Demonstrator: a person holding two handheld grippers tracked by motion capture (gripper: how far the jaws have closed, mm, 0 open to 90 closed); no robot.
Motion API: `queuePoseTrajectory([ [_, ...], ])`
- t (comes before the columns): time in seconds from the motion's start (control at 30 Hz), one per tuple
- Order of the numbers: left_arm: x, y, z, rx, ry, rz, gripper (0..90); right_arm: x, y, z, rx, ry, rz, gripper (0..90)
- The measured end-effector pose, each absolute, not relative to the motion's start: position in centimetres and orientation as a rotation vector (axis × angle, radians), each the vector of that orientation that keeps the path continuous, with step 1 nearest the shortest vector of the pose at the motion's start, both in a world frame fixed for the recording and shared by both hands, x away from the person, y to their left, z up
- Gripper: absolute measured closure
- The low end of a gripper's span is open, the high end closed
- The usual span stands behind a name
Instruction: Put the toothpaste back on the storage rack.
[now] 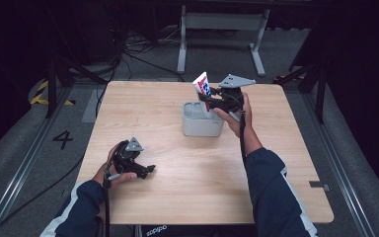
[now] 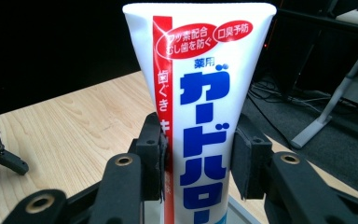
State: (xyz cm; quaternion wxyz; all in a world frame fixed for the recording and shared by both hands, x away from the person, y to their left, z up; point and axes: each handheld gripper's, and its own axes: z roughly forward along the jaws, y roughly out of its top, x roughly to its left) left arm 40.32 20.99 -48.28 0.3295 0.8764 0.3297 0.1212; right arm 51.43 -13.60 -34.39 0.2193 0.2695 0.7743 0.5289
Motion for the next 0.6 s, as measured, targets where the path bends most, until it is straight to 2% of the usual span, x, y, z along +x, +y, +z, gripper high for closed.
queuePoseTrajectory([
  [0.6,40.3,21.0,-48.3,2.291,0.866,0.312,0.4,51.2,-14.1,-36.3,0.749,2.209,1.402,60.8],
])
